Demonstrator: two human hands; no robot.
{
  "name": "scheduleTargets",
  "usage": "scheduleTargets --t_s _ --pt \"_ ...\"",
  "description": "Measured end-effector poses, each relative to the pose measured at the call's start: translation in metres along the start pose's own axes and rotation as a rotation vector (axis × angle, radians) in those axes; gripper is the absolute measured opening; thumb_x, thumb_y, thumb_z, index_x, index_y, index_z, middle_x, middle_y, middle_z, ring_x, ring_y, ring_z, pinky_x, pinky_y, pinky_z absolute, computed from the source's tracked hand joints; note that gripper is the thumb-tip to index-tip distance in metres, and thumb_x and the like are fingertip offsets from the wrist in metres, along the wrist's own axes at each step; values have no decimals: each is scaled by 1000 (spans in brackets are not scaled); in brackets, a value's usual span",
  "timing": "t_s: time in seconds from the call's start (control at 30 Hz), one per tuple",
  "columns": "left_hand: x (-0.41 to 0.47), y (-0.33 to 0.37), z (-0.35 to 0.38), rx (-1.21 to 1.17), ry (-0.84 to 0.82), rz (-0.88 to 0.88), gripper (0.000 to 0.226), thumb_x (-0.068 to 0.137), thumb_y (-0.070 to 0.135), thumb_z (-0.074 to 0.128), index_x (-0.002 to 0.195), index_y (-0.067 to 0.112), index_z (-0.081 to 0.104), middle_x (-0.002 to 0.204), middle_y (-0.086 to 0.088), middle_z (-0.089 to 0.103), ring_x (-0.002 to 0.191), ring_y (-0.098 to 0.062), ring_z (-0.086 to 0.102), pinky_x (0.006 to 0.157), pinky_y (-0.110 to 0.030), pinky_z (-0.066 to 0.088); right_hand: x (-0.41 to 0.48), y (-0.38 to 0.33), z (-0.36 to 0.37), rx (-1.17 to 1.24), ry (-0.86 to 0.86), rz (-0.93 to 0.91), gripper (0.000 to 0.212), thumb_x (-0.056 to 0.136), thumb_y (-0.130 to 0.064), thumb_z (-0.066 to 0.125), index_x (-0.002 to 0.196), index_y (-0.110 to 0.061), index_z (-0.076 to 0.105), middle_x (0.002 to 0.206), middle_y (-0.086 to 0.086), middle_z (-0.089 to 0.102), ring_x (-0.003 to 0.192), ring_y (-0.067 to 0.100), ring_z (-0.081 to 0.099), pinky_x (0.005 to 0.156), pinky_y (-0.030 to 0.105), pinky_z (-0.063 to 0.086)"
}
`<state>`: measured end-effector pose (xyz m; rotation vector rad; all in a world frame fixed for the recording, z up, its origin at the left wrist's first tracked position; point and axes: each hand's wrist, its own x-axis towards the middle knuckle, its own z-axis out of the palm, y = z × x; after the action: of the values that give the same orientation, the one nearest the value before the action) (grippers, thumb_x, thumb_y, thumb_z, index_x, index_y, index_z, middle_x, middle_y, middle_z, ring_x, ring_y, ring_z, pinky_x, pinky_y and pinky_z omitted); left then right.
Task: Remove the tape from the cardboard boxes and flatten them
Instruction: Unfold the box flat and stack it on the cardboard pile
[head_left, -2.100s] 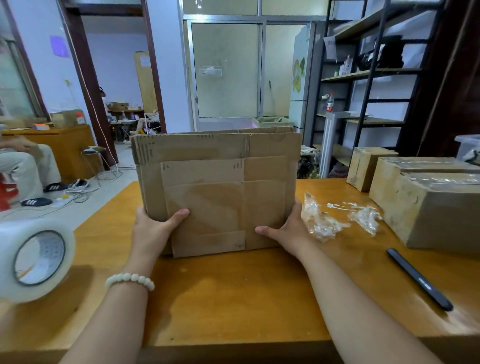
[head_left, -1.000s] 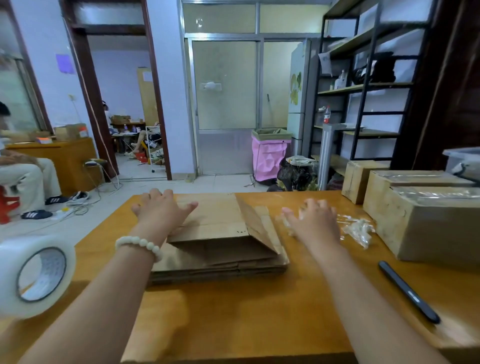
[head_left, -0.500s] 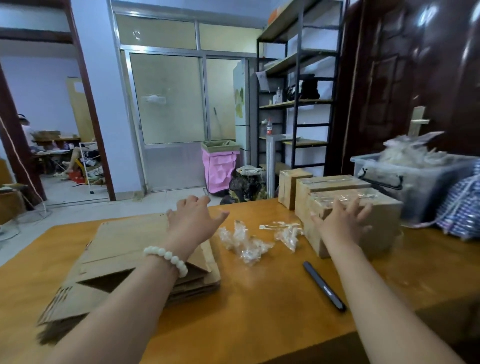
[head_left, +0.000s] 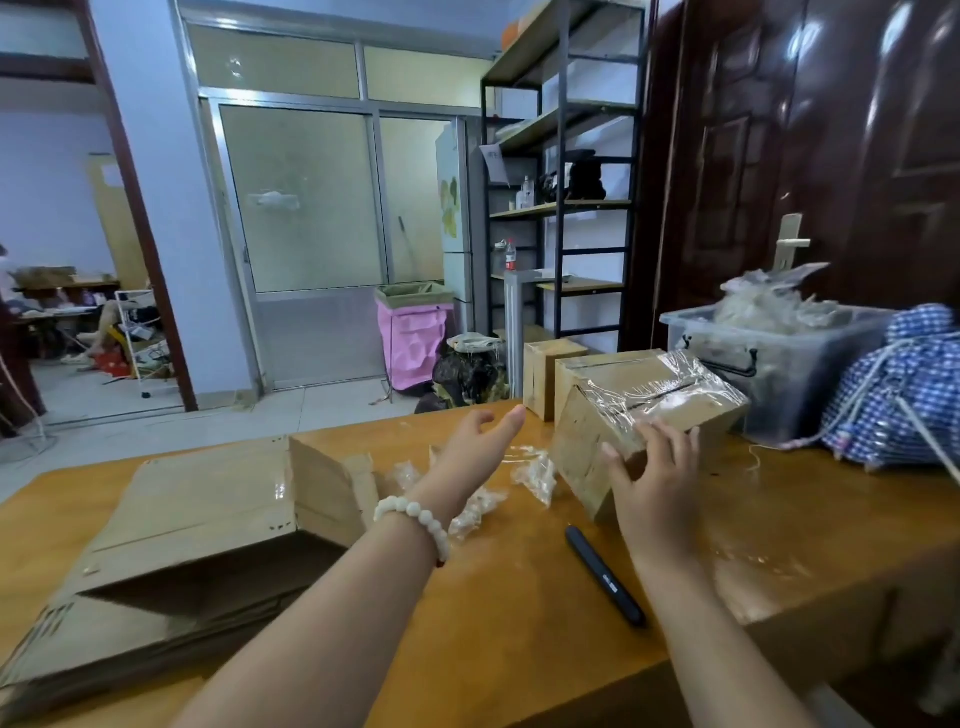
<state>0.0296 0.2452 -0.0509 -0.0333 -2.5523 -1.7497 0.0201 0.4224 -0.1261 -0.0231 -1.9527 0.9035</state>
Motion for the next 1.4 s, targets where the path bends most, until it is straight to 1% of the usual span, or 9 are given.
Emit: scheduleTargets --t_s 0.3,0.4,0.5,0.67,0.77,0.93,1.13,1.27,1.4 --pt "-9 32 -60 -161 -1 26 50 86 73 41 118 37 56 128 8 54 116 -16 42 111 -45 26 -22 -61 20 324 -43 -487 44 91 -33 55 127 -8 47 134 15 47 139 39 24 117 35 20" --pt "-3 18 -112 -227 -22 -60 105 46 95 57 127 29 54 133 -7 55 125 -35 51 110 -56 33 -35 -90 25 562 -167 -607 41 90 -16 59 127 -4 45 138 12 43 140 38 26 116 34 26" --pt "-5 -5 -160 -304 -42 -107 106 50 93 62 138 33 49 141 -12 52 124 -40 52 108 -62 34 -49 -118 36 720 -323 -668 41 90 -7 56 128 -6 42 143 9 38 143 33 24 115 37 28" --pt "-35 -28 -205 -324 133 -119 136 29 92 67 146 31 35 138 -10 52 127 -32 47 102 -61 35 -55 -147 73 758 -521 -565 37 92 -5 47 126 -17 43 151 -4 31 147 21 12 118 33 19" --pt "-44 -49 -213 -476 364 -175 125 48 77 75 150 33 16 138 -7 42 120 -33 45 83 -49 42 -52 -158 89 731 -622 -290 41 90 1 44 121 -24 54 147 -8 36 145 4 12 119 29 14" --pt "-62 -82 -202 -611 542 -209 123 59 72 73 151 34 0 143 -7 35 118 -34 43 78 -50 47 -60 -195 86 695 -839 10 49 85 -57 54 121 -27 45 124 -4 40 106 -2 44 91 14 38" --pt "-77 -102 -225 -372 742 -54 120 56 57 72 152 37 3 153 -3 18 139 -33 23 109 -53 31 -53 -205 93 779 -884 110 59 84 -32 70 128 -26 31 115 -3 50 101 5 53 83 20 46" --pt "-85 -102 -229 -563 692 217 66 80 18 69 133 19 29 111 -5 46 96 -17 48 76 -31 43 -44 -213 90 862 -828 7 63 81 -20 67 133 -36 34 124 -7 47 104 9 54 91 26 45" --pt "-86 -115 -226 -395 722 281 61 80 29 74 120 21 28 108 2 45 100 -15 51 86 -30 44 -35 -215 93 867 -769 -64 69 84 7 55 138 -30 34 130 -4 42 118 11 45 93 22 44"
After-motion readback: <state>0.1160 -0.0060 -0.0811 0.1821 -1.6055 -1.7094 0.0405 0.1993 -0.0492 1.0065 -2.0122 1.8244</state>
